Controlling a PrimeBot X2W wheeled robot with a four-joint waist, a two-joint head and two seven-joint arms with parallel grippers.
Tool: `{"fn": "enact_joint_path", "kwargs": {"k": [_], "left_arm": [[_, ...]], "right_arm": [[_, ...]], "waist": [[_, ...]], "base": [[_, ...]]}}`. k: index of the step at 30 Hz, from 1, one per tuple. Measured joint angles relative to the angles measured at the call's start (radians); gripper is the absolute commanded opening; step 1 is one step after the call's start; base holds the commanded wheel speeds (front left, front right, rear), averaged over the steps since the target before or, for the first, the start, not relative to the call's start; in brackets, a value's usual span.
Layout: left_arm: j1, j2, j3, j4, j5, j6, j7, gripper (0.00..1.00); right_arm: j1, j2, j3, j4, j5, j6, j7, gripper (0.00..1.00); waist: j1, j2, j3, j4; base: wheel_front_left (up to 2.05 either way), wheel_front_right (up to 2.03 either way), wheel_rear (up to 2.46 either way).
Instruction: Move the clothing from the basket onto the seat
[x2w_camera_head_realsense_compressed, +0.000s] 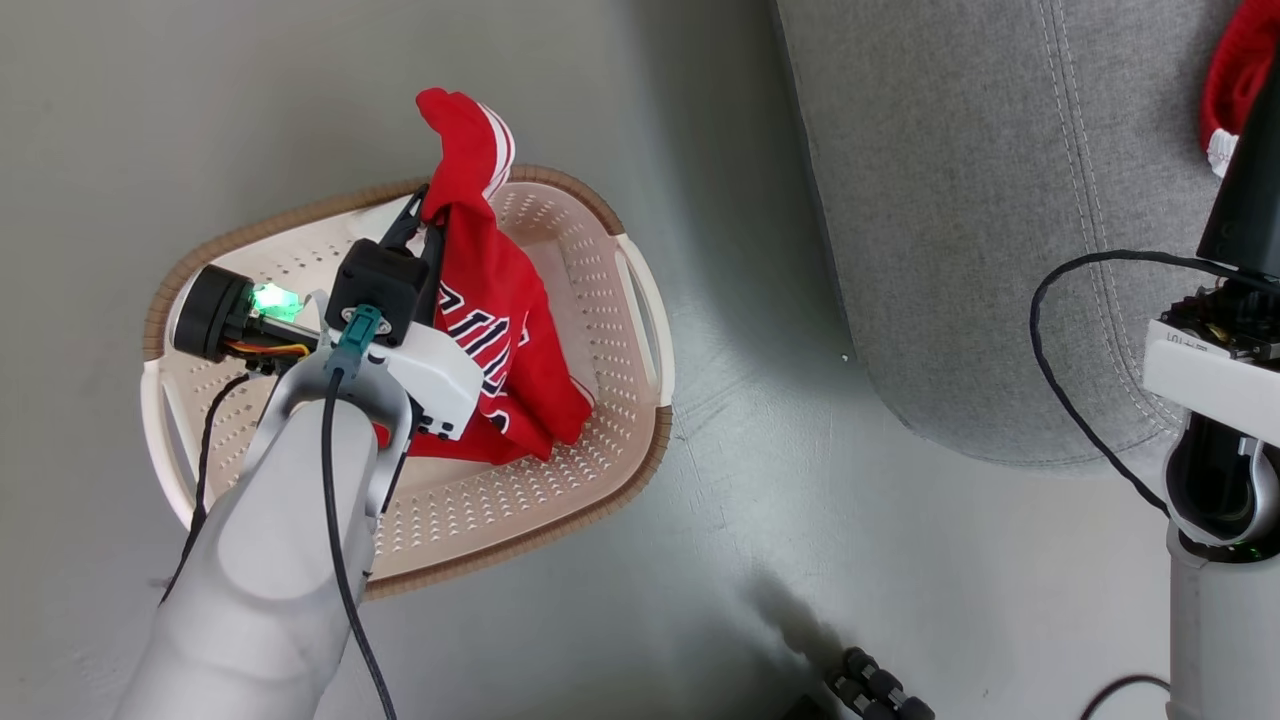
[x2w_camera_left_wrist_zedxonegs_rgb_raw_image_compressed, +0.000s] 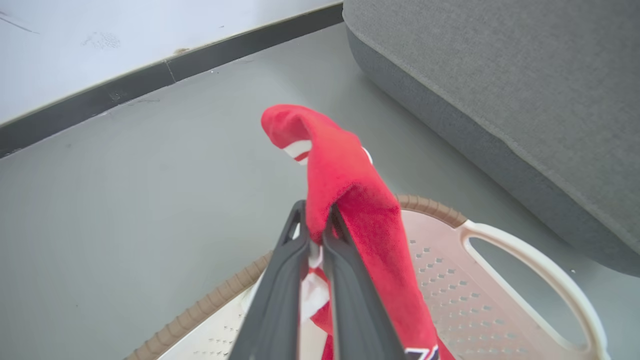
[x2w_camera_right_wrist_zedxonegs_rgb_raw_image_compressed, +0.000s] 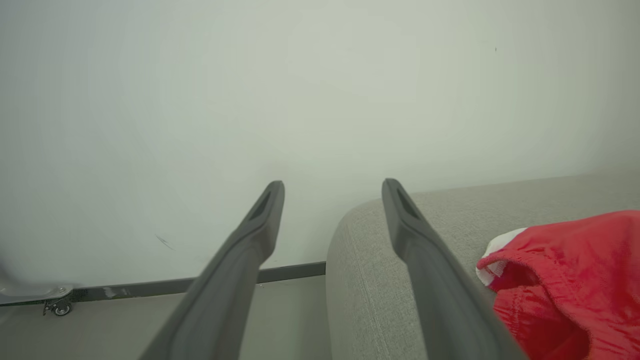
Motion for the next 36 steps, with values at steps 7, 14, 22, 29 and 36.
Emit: {"fn": "enact_joint_path", "kwargs": {"k": [7,14,22,29,36], "left_arm": [[0.069,0.005,0.039,-0.137,-0.037,0.027,0.000,0.00],[0.103,0.016,0.077,-0.280,-0.054,0.056,-0.001,0.00],[0.189,0.022,0.108,-0.412,-0.066,0.079,-0.002,0.00],[0.240,0.026,0.131,-0.501,-0.087,0.080,-0.008,0.00],[0.286,0.020,0.142,-0.585,-0.103,0.080,-0.008,0.00]], "right_arm": [[0.000,0.000,0.000,0.021,-0.040,0.000,-0.002,1.00],[0.000,-0.001,0.016,0.029,-0.077,0.000,-0.007,1.00],[-0.001,-0.002,0.030,0.060,-0.124,0.000,-0.007,1.00],[0.002,-0.003,0.045,0.096,-0.167,0.000,-0.007,1.00],[0.006,-0.010,0.055,0.125,-0.182,0.000,-0.007,1.00]], "waist": [[0.0000,0.0000,-0.039,0.024],[0.0000,0.0000,-0.084,0.052],[0.0000,0.0000,-0.149,0.093],[0.0000,0.0000,-0.206,0.127],[0.0000,0.0000,-0.269,0.161]], "base": [[0.00,0.00,0.00],[0.00,0.00,0.00],[0.00,0.00,0.00],[0.00,0.00,0.00],[0.00,0.00,0.00]]}}
